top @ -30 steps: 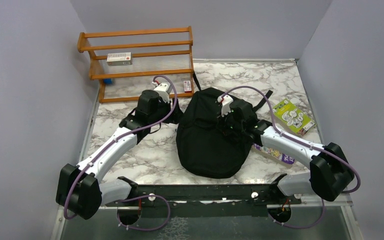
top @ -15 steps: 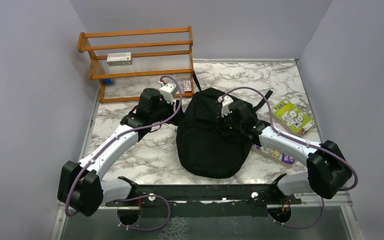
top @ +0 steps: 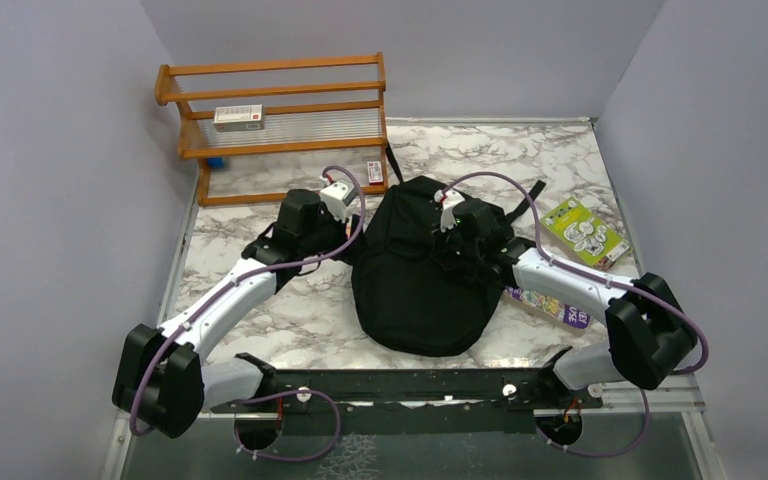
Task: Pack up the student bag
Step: Unzip the student bag at the center of the board.
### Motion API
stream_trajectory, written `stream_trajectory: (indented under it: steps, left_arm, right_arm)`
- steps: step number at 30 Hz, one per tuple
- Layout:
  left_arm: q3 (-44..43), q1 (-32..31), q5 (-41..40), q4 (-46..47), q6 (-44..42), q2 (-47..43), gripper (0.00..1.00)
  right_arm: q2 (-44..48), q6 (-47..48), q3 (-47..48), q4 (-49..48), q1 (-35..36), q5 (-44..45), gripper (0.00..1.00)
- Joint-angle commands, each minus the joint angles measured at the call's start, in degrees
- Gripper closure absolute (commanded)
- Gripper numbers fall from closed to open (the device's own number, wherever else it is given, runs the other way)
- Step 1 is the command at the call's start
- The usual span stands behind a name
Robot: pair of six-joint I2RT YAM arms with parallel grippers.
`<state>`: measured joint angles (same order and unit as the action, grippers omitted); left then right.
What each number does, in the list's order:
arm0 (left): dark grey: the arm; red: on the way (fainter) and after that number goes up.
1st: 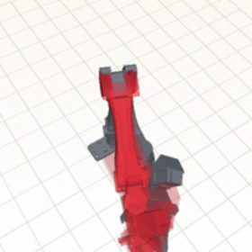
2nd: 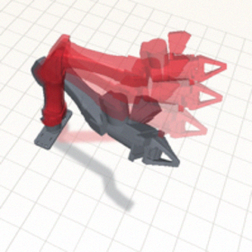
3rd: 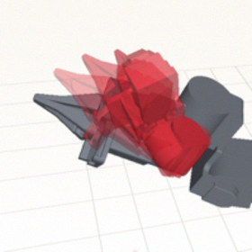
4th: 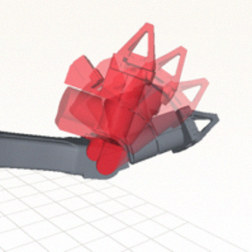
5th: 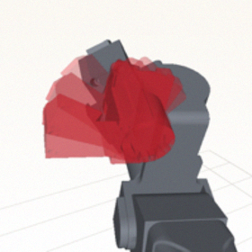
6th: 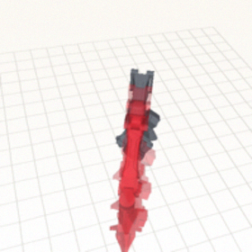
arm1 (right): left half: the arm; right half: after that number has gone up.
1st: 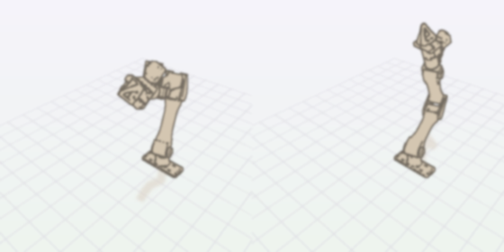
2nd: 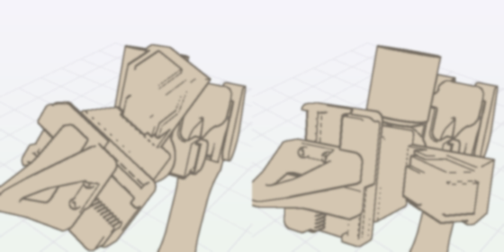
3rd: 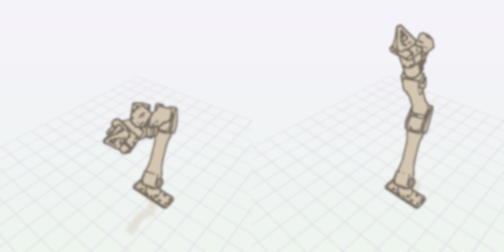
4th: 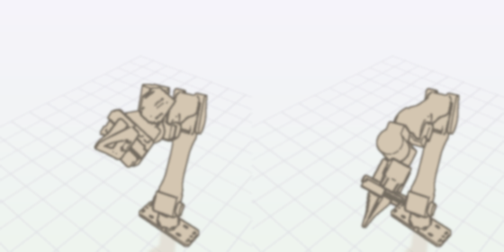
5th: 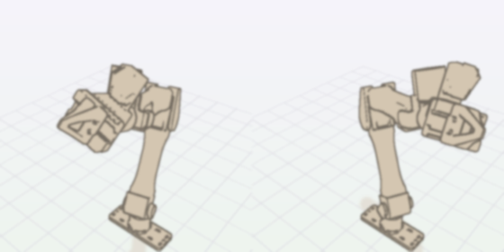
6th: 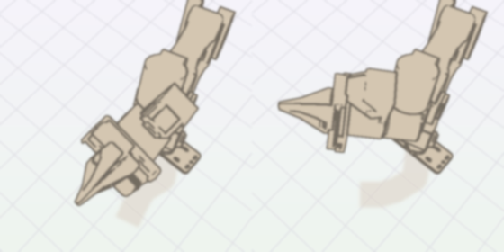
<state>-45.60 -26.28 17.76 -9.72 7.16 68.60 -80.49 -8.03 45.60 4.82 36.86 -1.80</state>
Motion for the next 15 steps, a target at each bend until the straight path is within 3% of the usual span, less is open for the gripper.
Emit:
stream_trajectory:
  steps: [1,7,15]
  left_arm:
    - [3.43,-0.30,-0.03,6.01,-4.15,-4.24,0.34]
    - [8.76,-0.92,6.52,13.53,-12.74,-9.13,0.35]
    - [9.67,-2.98,19.26,13.33,-33.21,-9.93,0.41]
  right_arm:
    - [-1.14,-1.11,2.98,0.52,0.15,1.45,0.99]
    - [-1.06,-0.95,3.54,1.52,0.14,1.57,0.99]
    - [0.72,-0.52,3.04,2.04,0.14,1.36,0.99]
